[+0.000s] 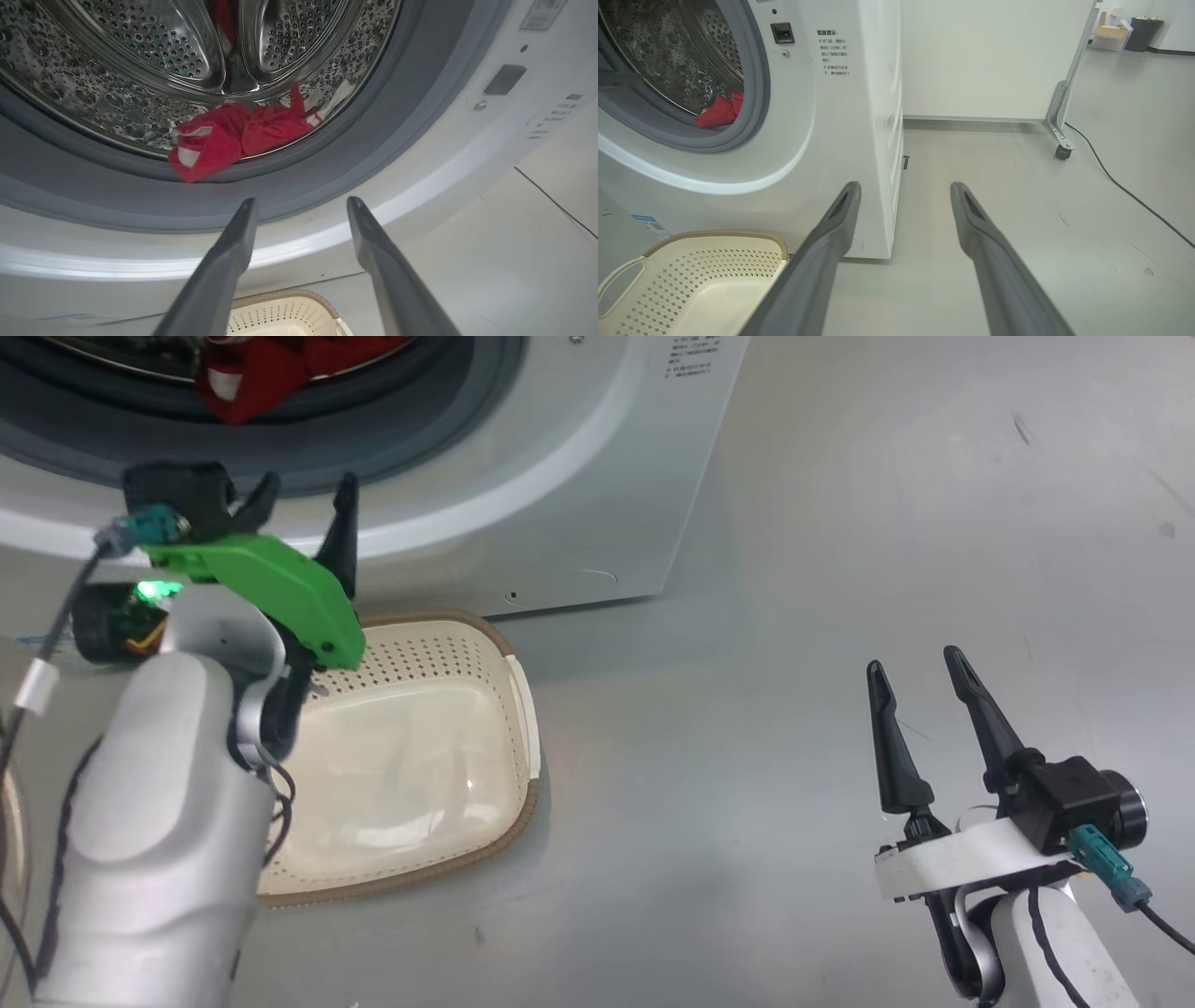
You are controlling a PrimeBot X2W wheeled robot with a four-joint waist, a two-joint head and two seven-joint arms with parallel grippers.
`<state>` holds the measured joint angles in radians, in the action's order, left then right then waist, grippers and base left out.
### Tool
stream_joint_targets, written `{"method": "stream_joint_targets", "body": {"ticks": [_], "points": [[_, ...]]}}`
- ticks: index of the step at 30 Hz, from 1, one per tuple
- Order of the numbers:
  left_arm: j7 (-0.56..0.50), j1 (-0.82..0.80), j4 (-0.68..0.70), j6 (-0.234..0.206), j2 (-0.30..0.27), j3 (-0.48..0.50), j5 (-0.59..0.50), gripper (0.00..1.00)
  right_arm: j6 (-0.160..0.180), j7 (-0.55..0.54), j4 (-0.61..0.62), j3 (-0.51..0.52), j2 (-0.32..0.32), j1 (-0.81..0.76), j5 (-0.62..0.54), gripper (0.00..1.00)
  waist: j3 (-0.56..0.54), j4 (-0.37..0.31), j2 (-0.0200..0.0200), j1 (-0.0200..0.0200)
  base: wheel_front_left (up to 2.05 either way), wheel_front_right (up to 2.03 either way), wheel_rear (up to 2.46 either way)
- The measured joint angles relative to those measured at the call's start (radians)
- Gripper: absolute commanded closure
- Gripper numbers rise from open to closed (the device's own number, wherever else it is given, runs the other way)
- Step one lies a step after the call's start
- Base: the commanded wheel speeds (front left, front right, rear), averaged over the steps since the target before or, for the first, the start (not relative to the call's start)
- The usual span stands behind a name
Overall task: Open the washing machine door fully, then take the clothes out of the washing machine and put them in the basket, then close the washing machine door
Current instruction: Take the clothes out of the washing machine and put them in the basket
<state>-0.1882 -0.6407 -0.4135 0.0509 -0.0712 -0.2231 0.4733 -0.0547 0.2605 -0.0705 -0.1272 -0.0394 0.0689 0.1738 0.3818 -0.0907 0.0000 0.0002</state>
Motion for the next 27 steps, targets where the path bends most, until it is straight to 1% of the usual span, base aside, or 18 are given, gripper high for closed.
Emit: {"method": "stream_joint_targets", "body": {"ticks": [3,8,13,17,24,27], "points": [[-0.053,-0.084,-0.001,0.007,-0.027,0.019,0.002,0.00,-0.005,0.000,0.006,-0.011,0.000,0.031,0.012,0.00,0.041,-0.021,0.0000,0.0000,0.00,0.00,0.00],[-0.133,-0.212,-0.001,0.007,-0.100,0.044,0.001,0.00,-0.005,0.000,0.015,-0.040,-0.001,0.079,0.043,0.00,0.109,-0.061,0.0000,0.0001,0.00,0.00,0.00],[-0.202,-0.310,-0.013,0.011,-0.171,0.073,0.001,0.00,-0.005,0.000,0.012,-0.072,-0.001,0.123,0.079,0.00,0.167,-0.114,0.0000,0.0000,0.00,0.00,0.00],[-0.261,-0.370,-0.032,0.025,-0.205,0.085,0.004,0.00,-0.005,0.000,0.008,-0.093,-0.001,0.141,0.094,0.00,0.206,-0.162,0.0000,0.0000,0.00,0.00,0.00],[-0.337,-0.465,-0.055,0.026,-0.235,0.136,0.072,0.00,-0.004,0.000,0.006,-0.137,-0.001,0.161,0.163,0.00,0.272,-0.236,0.0000,0.0000,0.00,0.00,0.00],[-0.369,-0.506,-0.060,0.026,-0.253,0.147,0.079,0.00,-0.004,0.000,0.005,-0.154,-0.001,0.178,0.179,0.00,0.299,-0.263,0.0000,-0.0001,0.00,0.00,0.00]]}}
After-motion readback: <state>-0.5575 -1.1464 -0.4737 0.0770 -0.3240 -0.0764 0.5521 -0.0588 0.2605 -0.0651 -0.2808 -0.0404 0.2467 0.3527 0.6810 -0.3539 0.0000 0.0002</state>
